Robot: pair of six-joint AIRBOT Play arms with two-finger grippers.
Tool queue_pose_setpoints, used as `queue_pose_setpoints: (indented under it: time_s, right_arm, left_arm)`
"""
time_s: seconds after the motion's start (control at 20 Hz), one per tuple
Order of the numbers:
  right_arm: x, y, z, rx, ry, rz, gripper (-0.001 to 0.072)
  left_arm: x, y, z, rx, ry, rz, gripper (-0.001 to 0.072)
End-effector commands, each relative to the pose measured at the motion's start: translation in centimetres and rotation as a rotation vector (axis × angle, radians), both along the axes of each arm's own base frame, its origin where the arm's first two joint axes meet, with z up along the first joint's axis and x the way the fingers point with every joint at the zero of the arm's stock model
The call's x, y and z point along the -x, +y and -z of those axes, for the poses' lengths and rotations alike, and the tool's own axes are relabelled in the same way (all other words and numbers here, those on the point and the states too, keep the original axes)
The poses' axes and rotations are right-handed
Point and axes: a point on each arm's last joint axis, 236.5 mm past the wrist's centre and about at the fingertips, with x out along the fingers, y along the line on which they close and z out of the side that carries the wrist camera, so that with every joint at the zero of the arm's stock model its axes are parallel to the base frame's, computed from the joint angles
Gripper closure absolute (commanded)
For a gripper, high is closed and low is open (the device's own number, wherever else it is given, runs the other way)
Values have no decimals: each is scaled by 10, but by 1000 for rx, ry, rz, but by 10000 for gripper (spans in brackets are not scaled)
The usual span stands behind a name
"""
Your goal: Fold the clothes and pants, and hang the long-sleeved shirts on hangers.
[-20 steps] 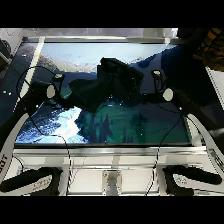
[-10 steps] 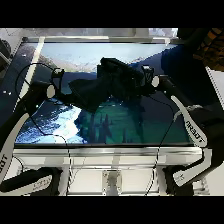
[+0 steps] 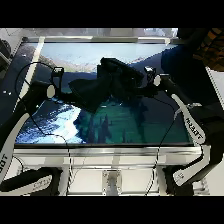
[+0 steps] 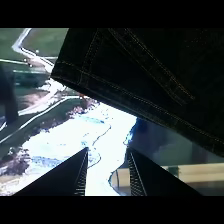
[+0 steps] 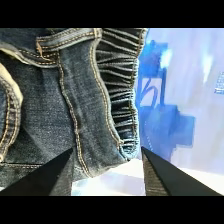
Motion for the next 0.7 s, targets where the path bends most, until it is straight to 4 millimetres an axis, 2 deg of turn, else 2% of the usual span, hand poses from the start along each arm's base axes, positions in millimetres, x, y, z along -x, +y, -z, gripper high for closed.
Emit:
queue_pose_setpoints:
  time_s: [0.0, 0.05, 0.2, 0.35, 0.5, 0.65]
  right_arm:
    - [1, -1, 0, -1, 6, 3, 260]
    - [1, 0, 1, -1, 6, 3, 261]
    - [1, 0, 4, 0, 10, 1, 260]
    - [3, 10, 12, -24, 28, 0, 261]
    - [7, 21, 23, -29, 46, -15, 261]
    - [4, 23, 28, -32, 41, -13, 283]
  left_arm:
    - [0, -3, 14, 2, 31, 5, 216]
    - [2, -7, 23, 21, 58, 3, 122]
    - [13, -47, 52, 149, 158, 94, 120]
    - [21, -89, 66, 253, 196, 206, 121]
    - [26, -115, 76, 217, 185, 298, 120]
    - [31, -135, 77, 163, 153, 406, 121]
